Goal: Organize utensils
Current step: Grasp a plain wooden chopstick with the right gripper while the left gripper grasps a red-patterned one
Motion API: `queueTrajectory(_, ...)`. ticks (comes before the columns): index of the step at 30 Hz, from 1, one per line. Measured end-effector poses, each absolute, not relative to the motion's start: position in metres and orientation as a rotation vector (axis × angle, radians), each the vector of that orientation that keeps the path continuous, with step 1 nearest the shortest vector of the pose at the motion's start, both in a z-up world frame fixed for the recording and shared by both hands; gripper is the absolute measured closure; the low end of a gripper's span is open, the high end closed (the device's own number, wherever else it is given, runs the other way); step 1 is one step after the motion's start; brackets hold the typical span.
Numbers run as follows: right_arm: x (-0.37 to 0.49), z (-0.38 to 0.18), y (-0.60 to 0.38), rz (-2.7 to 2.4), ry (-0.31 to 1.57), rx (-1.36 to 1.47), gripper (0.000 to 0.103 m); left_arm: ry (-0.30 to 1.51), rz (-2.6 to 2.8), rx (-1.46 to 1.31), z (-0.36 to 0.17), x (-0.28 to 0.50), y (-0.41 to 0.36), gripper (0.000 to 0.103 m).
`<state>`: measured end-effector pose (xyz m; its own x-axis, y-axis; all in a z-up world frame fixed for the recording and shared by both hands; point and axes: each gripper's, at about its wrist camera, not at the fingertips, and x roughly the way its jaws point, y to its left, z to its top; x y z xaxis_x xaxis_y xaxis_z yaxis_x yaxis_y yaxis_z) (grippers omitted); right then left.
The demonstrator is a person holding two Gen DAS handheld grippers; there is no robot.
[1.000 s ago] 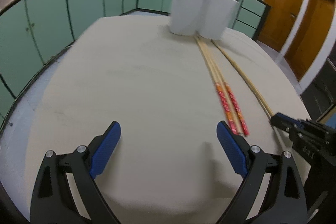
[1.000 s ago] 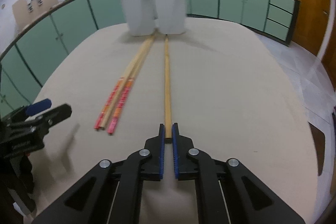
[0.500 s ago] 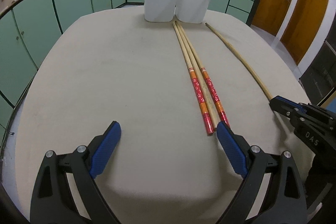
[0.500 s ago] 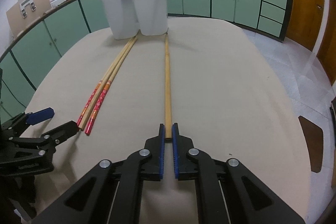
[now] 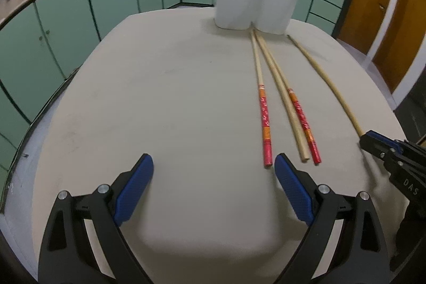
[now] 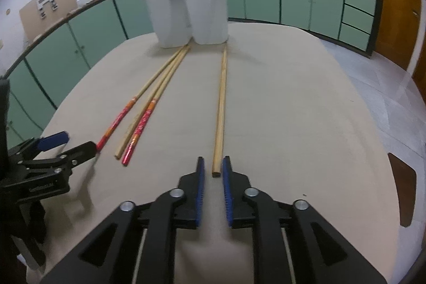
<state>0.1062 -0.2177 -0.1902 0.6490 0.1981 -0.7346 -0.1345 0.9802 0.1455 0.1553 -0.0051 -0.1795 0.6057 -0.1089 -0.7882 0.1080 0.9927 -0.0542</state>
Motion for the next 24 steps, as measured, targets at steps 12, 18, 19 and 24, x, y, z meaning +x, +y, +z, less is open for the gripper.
queueTrajectory(12, 0.106, -0.19, -0.214, 0.213, 0.851, 0.046, 0.08, 0.906, -0.167, 0.007, -0.179, 0.152, -0.018, 0.022)
queueTrajectory(18, 0.11, -0.19, -0.208, 0.213, 0.852, 0.034, 0.08, 0.907, -0.173, 0.006, -0.18, 0.153, -0.016, 0.023)
queueTrajectory(19, 0.111, -0.19, -0.206, 0.213, 0.851, 0.032, 0.08, 0.907, -0.173, 0.007, -0.18, 0.153, -0.015, 0.023)
queueTrajectory(24, 0.113, -0.191, -0.206, 0.203, 0.854, 0.032, 0.083, 0.908, -0.17, 0.006, -0.18, 0.153, -0.011, 0.024)
